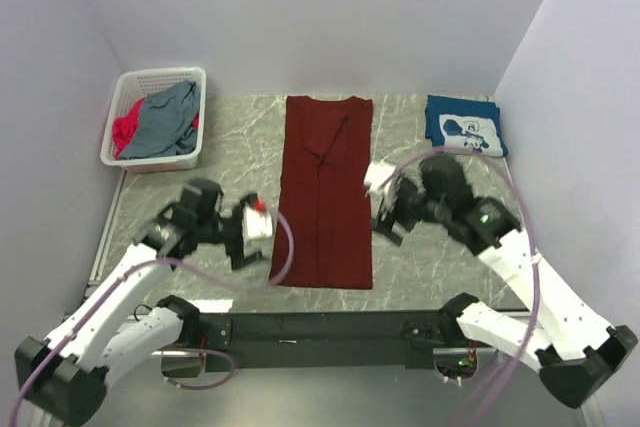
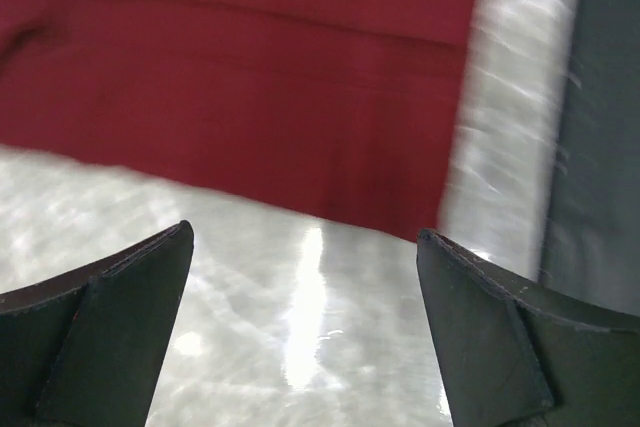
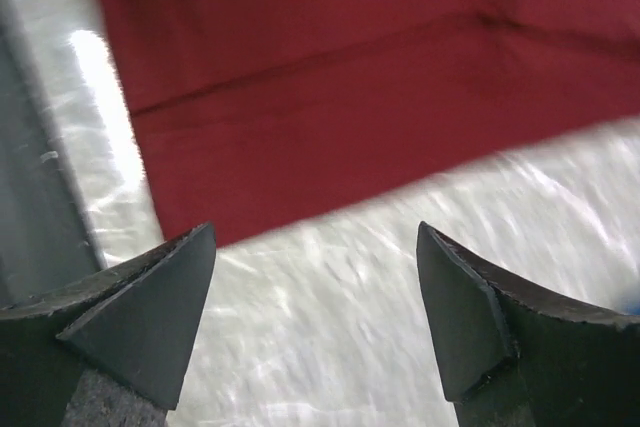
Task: Fold and stack the t-shirts
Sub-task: Fold the tshirt
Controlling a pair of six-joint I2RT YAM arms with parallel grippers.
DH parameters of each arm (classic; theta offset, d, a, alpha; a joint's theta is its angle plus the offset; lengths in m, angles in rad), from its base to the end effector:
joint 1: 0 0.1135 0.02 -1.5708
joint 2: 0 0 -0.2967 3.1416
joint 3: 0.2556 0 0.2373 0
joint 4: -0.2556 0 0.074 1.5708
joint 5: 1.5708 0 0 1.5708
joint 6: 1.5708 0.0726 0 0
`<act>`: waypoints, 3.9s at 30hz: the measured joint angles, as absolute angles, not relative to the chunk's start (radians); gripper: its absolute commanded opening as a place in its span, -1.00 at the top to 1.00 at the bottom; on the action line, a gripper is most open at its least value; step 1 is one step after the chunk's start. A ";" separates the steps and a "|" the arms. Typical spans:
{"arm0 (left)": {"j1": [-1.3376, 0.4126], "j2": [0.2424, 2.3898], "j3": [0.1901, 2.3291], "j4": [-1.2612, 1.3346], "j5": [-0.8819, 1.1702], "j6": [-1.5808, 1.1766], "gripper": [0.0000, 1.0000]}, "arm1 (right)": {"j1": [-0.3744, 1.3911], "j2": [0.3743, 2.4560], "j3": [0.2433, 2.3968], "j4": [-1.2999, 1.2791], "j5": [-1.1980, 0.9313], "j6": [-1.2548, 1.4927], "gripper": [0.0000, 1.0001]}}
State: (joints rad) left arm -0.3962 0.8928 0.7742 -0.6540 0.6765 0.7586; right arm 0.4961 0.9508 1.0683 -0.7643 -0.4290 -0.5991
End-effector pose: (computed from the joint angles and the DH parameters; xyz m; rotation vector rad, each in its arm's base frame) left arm 0.1324 -0.1046 0.2858 1.4629 1.6523 -0.5894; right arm 0.1442 0.1124 0.3571 -1.3294 1.7283 0.4161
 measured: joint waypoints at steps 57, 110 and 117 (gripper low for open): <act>-0.908 0.875 0.390 -0.465 0.414 1.080 -0.11 | 1.118 1.172 0.647 -0.520 -0.187 -0.670 0.13; -0.908 1.156 0.460 -0.337 0.315 1.131 0.87 | 0.965 1.386 0.702 -0.525 -0.226 -0.578 1.00; -0.947 1.099 0.518 -0.441 0.317 1.101 0.99 | 0.981 1.262 0.703 -0.570 -0.228 -0.557 1.00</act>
